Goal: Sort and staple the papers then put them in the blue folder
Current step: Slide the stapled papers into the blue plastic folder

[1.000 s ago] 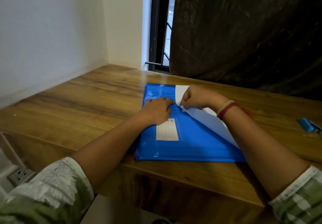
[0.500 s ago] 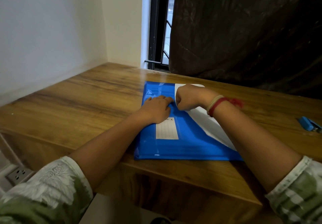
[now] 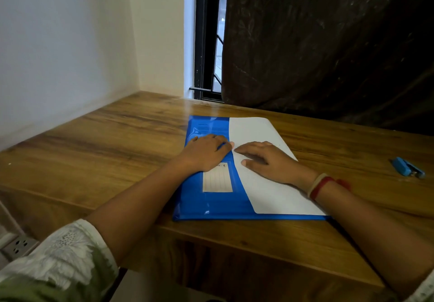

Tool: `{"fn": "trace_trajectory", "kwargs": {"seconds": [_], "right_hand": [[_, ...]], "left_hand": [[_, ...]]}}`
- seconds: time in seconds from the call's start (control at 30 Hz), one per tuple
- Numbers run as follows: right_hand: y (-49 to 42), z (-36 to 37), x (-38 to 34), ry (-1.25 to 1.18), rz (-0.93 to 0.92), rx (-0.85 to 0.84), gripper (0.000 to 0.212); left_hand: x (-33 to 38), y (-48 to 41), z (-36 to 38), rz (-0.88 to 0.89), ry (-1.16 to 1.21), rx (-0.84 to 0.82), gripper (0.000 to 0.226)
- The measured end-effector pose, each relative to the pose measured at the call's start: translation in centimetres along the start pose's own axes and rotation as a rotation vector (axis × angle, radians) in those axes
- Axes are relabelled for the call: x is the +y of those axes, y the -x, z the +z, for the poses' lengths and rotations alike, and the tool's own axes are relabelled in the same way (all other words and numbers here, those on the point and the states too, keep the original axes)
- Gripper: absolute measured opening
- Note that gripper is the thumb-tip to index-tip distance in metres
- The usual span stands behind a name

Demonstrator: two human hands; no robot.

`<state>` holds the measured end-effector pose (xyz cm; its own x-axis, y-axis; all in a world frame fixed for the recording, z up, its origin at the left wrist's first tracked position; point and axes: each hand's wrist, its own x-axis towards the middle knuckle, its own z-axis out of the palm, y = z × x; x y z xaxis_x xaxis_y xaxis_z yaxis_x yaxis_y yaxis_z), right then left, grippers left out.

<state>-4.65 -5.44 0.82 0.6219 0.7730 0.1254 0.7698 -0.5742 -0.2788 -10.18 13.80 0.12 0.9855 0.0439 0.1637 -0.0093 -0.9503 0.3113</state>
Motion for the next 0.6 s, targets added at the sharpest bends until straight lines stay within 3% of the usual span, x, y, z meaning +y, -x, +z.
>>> {"fn": "trace_trajectory", "kwargs": {"seconds": [0.1, 0.33, 0.47, 0.6], "right_hand": [[0.6, 0.5, -0.6, 0.118, 0.027, -0.126, 0.057], [1.4, 0.1, -2.1, 0.238, 0.139, -0.312, 0.091], [2.8, 0.0, -3.1, 0.208, 0.116, -0.339, 0.086], [5.9, -0.5, -4.9, 0.206, 0.044, -0.434, 0.097]], "left_hand": [[-0.3, -0.2, 0.3, -0.006, -0.028, 0.004, 0.059], [0.0, -0.3, 0.4, -0.002, -0.116, -0.115, 0.047], [0.0, -0.3, 0.5, 0.004, -0.112, -0.103, 0.045], [-0.5, -0.5, 0.7, 0.015, -0.097, -0.098, 0.044]]}}
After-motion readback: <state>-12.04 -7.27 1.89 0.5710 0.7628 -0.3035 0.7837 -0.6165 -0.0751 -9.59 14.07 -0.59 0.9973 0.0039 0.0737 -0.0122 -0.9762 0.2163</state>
